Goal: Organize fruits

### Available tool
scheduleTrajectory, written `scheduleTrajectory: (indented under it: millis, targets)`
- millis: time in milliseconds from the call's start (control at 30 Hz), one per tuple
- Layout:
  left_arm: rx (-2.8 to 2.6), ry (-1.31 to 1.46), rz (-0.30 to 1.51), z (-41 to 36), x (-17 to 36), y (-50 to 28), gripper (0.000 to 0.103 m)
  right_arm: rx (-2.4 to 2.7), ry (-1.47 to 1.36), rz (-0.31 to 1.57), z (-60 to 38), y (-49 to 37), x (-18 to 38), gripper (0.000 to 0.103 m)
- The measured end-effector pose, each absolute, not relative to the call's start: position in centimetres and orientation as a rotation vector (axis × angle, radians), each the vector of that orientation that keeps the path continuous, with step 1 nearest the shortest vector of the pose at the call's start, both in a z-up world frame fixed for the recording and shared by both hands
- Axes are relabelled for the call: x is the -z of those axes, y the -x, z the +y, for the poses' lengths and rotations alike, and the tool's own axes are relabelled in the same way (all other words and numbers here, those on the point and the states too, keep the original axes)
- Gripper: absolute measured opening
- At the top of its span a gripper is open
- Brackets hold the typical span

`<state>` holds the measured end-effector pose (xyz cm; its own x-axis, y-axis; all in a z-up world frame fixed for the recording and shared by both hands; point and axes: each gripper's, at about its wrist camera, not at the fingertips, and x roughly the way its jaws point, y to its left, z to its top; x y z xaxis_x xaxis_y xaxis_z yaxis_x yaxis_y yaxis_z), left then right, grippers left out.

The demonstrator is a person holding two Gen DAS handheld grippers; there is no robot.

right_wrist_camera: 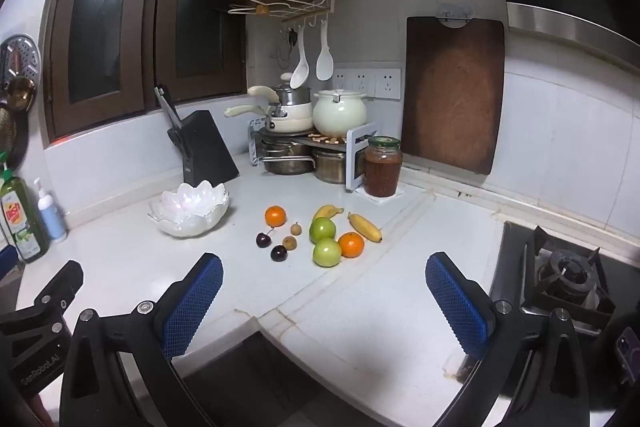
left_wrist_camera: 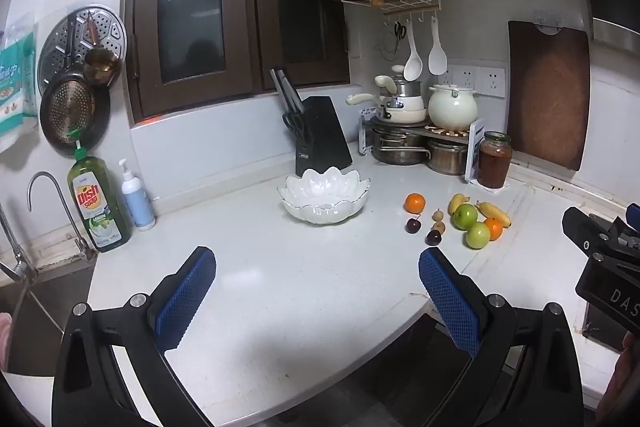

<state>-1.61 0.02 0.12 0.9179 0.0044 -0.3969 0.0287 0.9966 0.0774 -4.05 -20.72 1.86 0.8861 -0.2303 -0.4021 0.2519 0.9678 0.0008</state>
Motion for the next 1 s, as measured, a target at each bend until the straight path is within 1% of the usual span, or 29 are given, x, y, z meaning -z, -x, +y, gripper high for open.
scheduleTrajectory:
  millis: [1000]
  targets:
    - [0.025, -0.071, 0.395, -0.6, -1.3, 3.9, 0.103, 0.254, -0.034, 0.363, -20.7, 6.5, -2.6, 0.103]
